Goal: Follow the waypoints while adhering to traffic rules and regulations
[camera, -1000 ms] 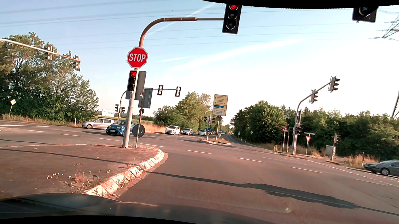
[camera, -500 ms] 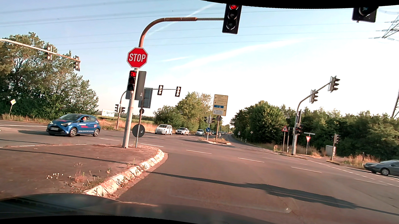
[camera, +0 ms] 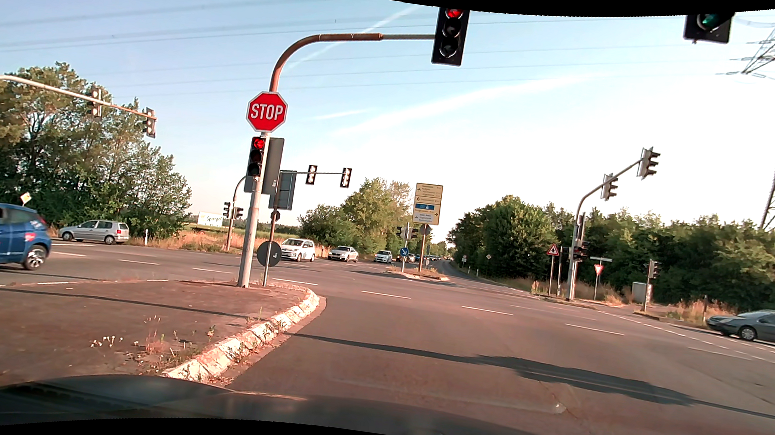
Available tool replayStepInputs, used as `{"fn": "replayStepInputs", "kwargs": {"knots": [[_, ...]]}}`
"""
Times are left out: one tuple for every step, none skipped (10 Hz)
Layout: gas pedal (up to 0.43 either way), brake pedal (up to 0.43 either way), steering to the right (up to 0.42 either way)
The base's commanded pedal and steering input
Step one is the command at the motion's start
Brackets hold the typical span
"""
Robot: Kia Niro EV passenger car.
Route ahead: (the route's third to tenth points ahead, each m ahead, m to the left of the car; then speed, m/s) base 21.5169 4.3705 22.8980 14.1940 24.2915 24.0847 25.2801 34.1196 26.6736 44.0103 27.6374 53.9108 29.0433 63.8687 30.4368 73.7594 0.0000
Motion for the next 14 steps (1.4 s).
{"fn": "replayStepInputs", "kwargs": {"knots": [[0.0, 0.287, -0.002], [0.0, 0.287, -0.002], [0.0, 0.287, -0.002], [0.0, 0.287, -0.002], [0.0, 0.287, -0.002], [0.0, 0.287, -0.002], [0.0, 0.287, -0.002], [0.0, 0.287, -0.002], [0.0, 0.287, -0.002], [0.0, 0.287, -0.002], [0.0, 0.287, -0.002], [0.0, 0.287, -0.002], [0.0, 0.287, -0.002], [0.0, 0.28, -0.002]]}}
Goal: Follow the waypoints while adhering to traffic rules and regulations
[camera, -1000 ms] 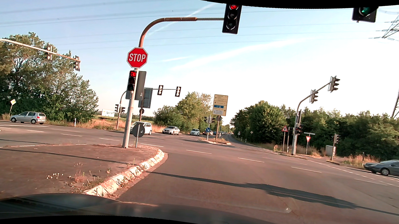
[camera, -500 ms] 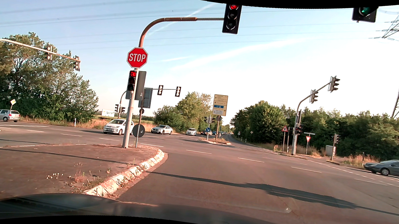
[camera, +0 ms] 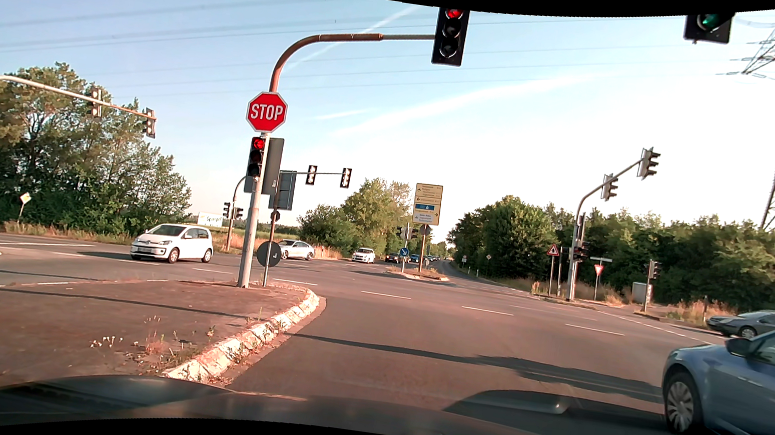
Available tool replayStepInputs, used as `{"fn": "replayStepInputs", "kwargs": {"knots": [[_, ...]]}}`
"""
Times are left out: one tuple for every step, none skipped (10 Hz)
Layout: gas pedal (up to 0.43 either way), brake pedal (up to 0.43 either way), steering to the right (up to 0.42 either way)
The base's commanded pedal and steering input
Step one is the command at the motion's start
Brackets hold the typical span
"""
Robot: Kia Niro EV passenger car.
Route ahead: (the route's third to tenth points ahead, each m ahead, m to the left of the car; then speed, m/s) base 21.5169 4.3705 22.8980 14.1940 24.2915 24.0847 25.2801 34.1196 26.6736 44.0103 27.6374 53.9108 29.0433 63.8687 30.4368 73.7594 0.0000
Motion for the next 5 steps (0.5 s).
{"fn": "replayStepInputs", "kwargs": {"knots": [[0.0, 0.287, -0.002], [0.0, 0.28, -0.002], [0.0, 0.287, -0.002], [0.0, 0.287, -0.002], [0.0, 0.287, -0.002]]}}
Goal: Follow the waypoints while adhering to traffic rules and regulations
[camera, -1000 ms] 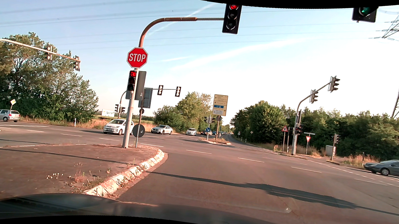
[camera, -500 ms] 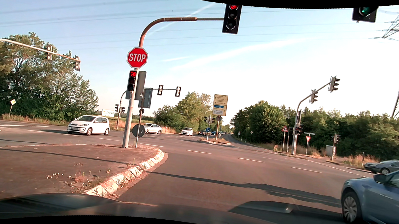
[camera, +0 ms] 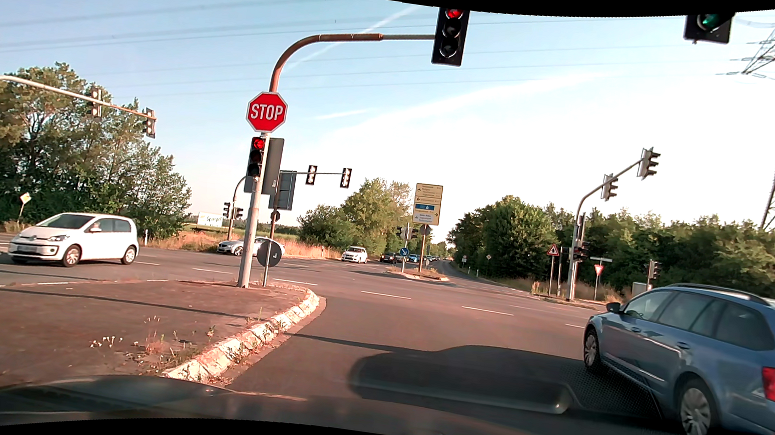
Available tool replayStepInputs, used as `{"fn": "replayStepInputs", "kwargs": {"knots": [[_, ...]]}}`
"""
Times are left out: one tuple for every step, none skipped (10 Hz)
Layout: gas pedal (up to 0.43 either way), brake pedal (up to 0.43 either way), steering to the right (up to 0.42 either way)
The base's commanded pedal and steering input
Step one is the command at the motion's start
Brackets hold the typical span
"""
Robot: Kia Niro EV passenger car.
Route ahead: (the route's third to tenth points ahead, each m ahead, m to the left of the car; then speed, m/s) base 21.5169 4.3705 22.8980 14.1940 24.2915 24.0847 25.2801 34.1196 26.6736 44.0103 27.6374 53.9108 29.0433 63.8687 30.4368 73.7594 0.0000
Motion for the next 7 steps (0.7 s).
{"fn": "replayStepInputs", "kwargs": {"knots": [[0.0, 0.287, -0.002], [0.0, 0.287, -0.002], [0.0, 0.287, -0.002], [0.0, 0.287, -0.002], [0.0, 0.287, -0.002], [0.0, 0.287, -0.002], [0.0, 0.287, -0.002]]}}
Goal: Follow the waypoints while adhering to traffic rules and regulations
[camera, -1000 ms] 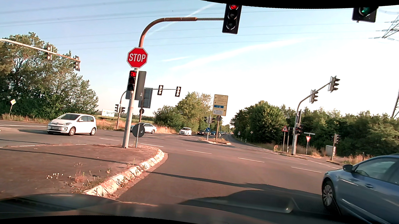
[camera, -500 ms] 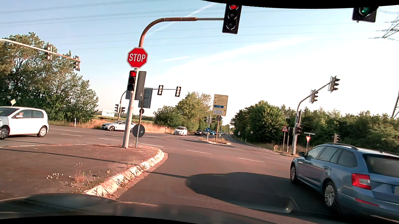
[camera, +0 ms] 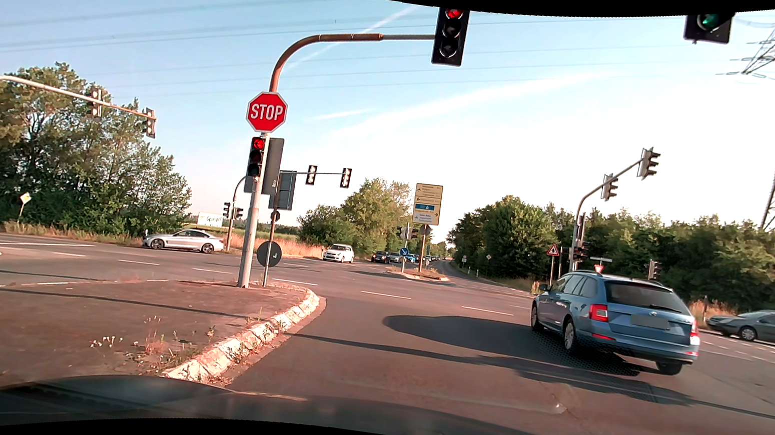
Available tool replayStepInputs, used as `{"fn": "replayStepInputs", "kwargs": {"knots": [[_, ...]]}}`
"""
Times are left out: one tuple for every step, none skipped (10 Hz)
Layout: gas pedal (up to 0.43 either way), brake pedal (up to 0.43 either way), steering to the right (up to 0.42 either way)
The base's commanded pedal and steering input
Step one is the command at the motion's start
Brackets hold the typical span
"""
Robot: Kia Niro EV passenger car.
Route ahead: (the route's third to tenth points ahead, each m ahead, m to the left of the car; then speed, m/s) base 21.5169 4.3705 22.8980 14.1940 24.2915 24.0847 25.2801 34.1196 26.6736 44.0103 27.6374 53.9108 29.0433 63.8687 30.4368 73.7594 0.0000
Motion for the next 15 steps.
{"fn": "replayStepInputs", "kwargs": {"knots": [[0.0, 0.287, -0.002], [0.0, 0.287, -0.002], [0.0, 0.287, -0.002], [0.0, 0.287, -0.002], [0.0, 0.287, -0.002], [0.0, 0.287, -0.002], [0.0, 0.287, -0.002], [0.0, 0.287, -0.002], [0.0, 0.28, -0.002], [0.0, 0.287, -0.002], [0.0, 0.287, -0.002], [0.0, 0.287, -0.002], [0.0, 0.287, -0.002], [0.0, 0.287, -0.002], [0.0, 0.287, -0.002]]}}
